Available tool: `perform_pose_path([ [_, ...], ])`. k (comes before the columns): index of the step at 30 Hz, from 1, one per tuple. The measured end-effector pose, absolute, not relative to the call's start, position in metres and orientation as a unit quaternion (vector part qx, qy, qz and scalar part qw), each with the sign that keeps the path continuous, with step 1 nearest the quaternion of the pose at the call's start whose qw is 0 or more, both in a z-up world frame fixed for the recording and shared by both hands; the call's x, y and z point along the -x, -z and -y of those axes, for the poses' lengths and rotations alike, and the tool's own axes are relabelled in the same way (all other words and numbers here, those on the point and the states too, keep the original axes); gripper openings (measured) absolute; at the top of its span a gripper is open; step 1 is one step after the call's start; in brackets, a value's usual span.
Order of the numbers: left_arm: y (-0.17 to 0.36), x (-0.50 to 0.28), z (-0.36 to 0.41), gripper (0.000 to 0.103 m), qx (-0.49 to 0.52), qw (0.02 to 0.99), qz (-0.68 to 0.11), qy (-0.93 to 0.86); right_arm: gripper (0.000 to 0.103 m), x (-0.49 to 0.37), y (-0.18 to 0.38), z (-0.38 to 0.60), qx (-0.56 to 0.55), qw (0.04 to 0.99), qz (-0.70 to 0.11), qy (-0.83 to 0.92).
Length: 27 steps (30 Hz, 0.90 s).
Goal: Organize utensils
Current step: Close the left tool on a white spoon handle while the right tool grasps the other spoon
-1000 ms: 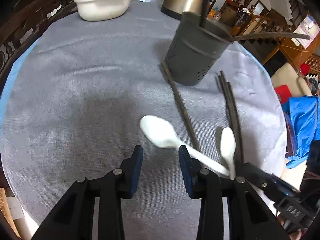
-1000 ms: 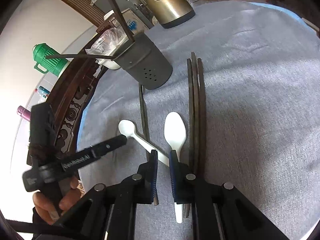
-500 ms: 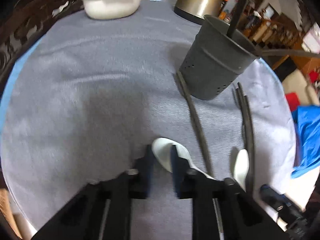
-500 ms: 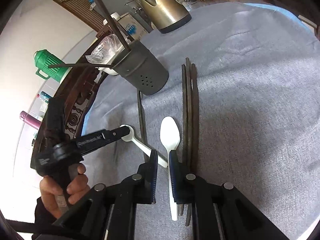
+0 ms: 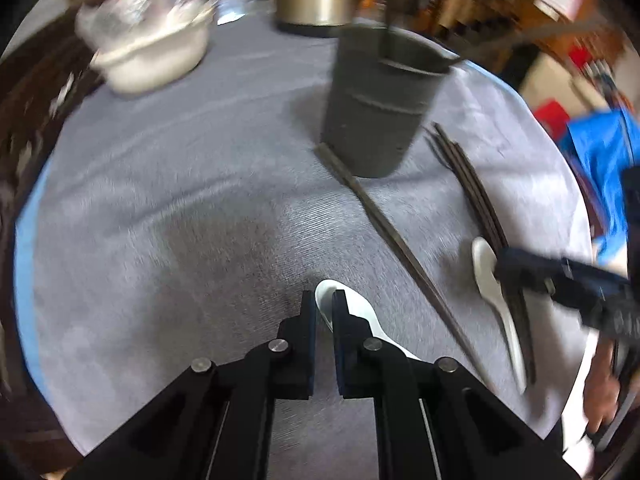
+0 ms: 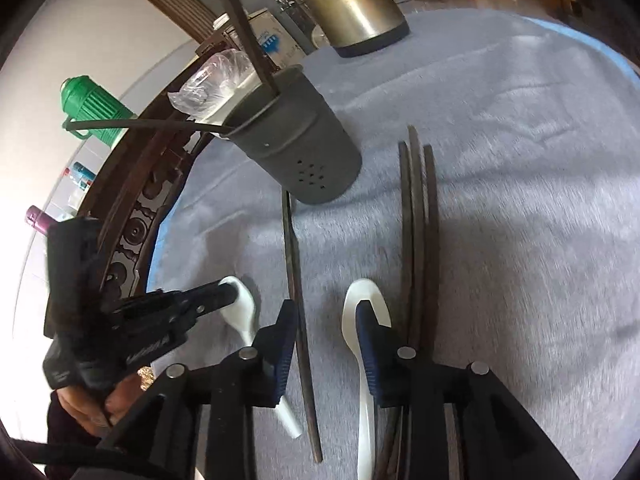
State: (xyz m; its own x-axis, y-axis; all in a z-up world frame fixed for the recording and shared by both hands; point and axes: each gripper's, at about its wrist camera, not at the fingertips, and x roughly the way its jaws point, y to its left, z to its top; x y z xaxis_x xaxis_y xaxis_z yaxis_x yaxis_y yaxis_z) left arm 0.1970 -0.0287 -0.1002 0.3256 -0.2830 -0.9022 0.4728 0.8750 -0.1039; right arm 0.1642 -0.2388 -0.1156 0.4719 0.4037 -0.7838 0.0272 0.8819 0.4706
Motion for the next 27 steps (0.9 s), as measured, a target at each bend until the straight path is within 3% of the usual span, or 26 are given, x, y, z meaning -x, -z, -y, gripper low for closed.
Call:
perform_pose_path([
  [3, 0.089, -0.189, 0.037, 0.008, -0.133, 0.804, -0.514, 0.266, 0.034, -0.170, 0.112, 0.238, -0.195, 0.840, -0.495, -0.106],
  [4, 0.087, -0.189, 0.040, 0.008, -0.146, 0.803, -0.510, 0.273, 0.038, -0.173, 0.112, 0.238, -0.192, 0.841, -0.495, -0.106],
  [6, 0.084, -0.182, 0.046, 0.008, -0.163, 0.797, -0.507, 0.286, 0.060, -0.181, 0.116, 0.239, -0.184, 0.839, -0.502, -0.099],
  [8, 0.089, -0.184, 0.053, 0.008, -0.171, 0.792, -0.511, 0.287, 0.066, -0.186, 0.120, 0.238, -0.173, 0.842, -0.502, -0.097],
  [14, 0.101, -0.191, 0.055, 0.012, -0.136, 0.788, -0.533, 0.276, 0.065, -0.186, 0.128, 0.232, -0.131, 0.828, -0.534, -0.110],
  [16, 0.101, -0.188, 0.050, 0.028, -0.116, 0.788, -0.540, 0.273, 0.065, -0.183, 0.128, 0.228, -0.107, 0.828, -0.538, -0.113],
  [22, 0.099, -0.175, 0.041, 0.043, -0.097, 0.790, -0.548, 0.257, 0.065, -0.177, 0.127, 0.210, -0.042, 0.818, -0.560, -0.122],
  [24, 0.102, -0.174, 0.047, 0.043, -0.101, 0.790, -0.553, 0.247, 0.058, -0.175, 0.127, 0.205, -0.025, 0.821, -0.558, -0.116],
  [26, 0.108, -0.176, 0.056, 0.043, -0.107, 0.791, -0.554, 0.235, 0.037, -0.175, 0.127, 0.201, -0.007, 0.826, -0.554, -0.104],
  [27, 0.112, -0.177, 0.059, 0.042, -0.108, 0.789, -0.559, 0.231, 0.035, -0.175, 0.128, 0.204, -0.002, 0.826, -0.555, -0.100],
])
